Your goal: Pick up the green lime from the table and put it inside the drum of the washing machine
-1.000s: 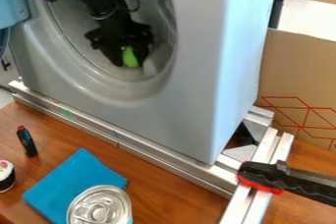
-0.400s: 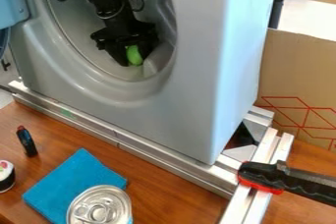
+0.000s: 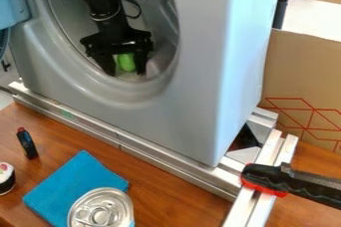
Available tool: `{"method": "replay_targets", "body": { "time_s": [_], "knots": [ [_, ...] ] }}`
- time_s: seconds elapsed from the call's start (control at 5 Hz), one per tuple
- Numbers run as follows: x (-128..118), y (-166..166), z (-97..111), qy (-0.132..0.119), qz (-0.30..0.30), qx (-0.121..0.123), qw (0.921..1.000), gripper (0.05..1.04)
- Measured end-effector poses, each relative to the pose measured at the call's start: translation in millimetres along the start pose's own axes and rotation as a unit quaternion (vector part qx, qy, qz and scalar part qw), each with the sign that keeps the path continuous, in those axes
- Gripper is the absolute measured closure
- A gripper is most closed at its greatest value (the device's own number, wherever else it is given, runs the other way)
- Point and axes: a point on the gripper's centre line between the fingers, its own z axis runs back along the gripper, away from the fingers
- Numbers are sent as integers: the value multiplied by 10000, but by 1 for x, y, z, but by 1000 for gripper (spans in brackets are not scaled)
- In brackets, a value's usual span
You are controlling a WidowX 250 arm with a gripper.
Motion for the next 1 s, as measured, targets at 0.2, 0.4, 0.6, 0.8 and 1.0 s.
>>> {"method": "replay_targets", "body": {
  "time_s": [0.2, 0.4, 0.6, 0.8, 1.0],
  "knots": [
    [-14, 3, 8, 152, 160, 83, 9997, 93],
    [-23, 4, 22, 372, -78, 15, 9993, 91],
    [-73, -7, 32, 782, -191, -63, 9967, 88],
    [-121, -17, 44, 1289, -318, -50, 9911, 87],
    [-151, -16, 55, 1800, -469, 126, 9825, 87]
  ]
}}
